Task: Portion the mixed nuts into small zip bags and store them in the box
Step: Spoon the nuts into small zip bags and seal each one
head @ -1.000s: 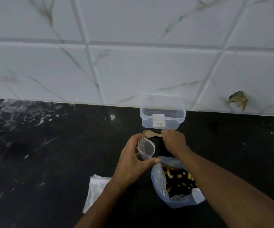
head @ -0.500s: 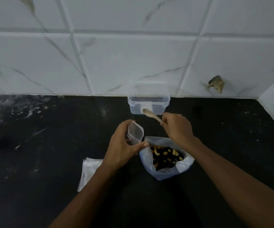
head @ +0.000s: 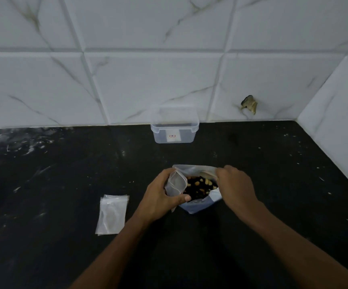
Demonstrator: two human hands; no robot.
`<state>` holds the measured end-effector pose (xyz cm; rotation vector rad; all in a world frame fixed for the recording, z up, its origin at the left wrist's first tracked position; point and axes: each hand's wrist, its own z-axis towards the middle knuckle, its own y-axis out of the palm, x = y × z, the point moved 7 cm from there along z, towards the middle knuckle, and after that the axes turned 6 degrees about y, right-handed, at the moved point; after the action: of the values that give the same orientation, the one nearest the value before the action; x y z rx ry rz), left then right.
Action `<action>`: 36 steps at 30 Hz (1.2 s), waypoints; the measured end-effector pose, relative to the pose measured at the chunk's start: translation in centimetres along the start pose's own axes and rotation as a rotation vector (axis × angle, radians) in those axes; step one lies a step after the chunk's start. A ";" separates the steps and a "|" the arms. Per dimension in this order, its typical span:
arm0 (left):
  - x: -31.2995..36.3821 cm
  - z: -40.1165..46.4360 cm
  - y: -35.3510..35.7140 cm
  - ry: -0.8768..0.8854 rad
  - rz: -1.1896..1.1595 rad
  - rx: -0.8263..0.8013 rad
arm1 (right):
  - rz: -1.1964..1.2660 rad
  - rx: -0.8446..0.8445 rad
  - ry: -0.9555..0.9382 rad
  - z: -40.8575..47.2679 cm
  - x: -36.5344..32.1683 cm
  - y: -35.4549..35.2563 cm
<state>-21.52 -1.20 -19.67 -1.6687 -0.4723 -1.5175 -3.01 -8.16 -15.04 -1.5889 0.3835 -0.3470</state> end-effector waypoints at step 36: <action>-0.8 0.5 1.5 -0.080 0.014 0.026 | 0.667 -0.392 0.398 3.9 3.4 7.3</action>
<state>-20.25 -1.48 -20.87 -1.7134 -0.5199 -1.4333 1.52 -6.48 -22.53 -1.6558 1.3131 -0.0644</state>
